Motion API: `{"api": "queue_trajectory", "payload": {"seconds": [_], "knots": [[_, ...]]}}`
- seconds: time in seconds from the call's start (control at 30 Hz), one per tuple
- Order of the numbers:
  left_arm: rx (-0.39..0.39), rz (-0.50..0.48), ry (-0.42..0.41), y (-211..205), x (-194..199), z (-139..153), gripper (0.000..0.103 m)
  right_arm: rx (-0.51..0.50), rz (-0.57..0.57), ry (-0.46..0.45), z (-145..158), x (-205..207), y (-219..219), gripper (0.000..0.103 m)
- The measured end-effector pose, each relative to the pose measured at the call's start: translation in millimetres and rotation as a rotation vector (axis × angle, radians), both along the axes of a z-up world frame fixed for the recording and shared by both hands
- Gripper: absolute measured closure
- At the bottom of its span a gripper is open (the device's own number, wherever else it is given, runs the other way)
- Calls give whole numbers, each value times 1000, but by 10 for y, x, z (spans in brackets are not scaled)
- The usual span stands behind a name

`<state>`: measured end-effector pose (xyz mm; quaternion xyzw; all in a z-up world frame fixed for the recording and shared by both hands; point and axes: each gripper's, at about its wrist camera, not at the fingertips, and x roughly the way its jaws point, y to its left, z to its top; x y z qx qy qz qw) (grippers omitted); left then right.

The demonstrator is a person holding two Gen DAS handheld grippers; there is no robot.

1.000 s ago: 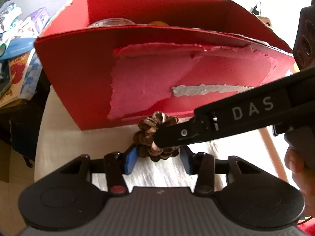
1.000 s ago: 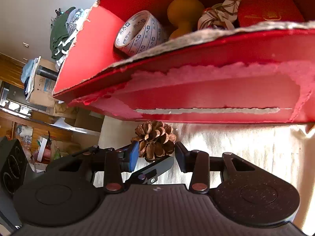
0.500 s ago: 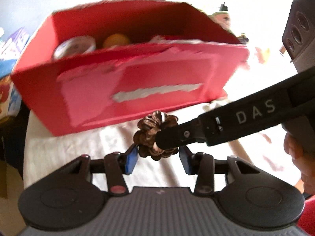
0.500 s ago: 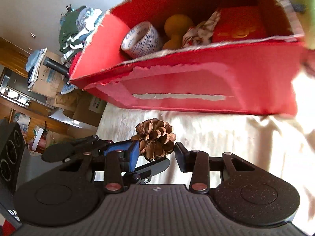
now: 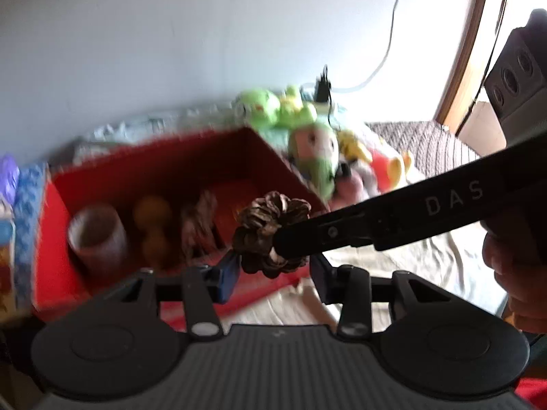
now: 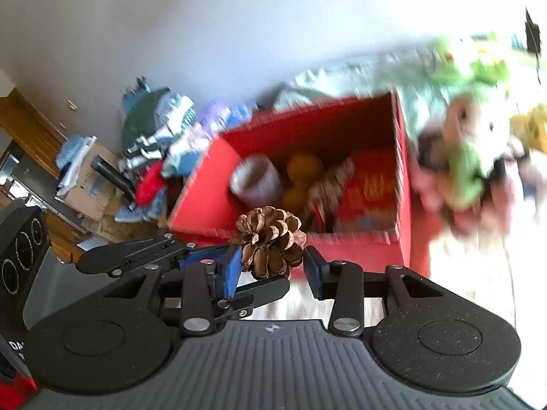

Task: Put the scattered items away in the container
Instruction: 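Lift the pine cone with the right gripper and carry it over the box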

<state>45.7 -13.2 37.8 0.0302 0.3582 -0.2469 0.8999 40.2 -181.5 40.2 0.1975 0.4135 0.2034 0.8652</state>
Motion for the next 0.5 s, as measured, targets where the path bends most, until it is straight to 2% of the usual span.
{"api": "queue_trajectory", "payload": {"seconds": [0.13,0.23,0.5], "knots": [[32,42,-11,174,273,141,62,-3,47,-45,104,357,140,61],[71,82,15,348,513,108,62,-8,94,-36,48,667,297,61],[122,170,202,741,1029,-409,61,43,185,132,-501,1319,651,61]]}}
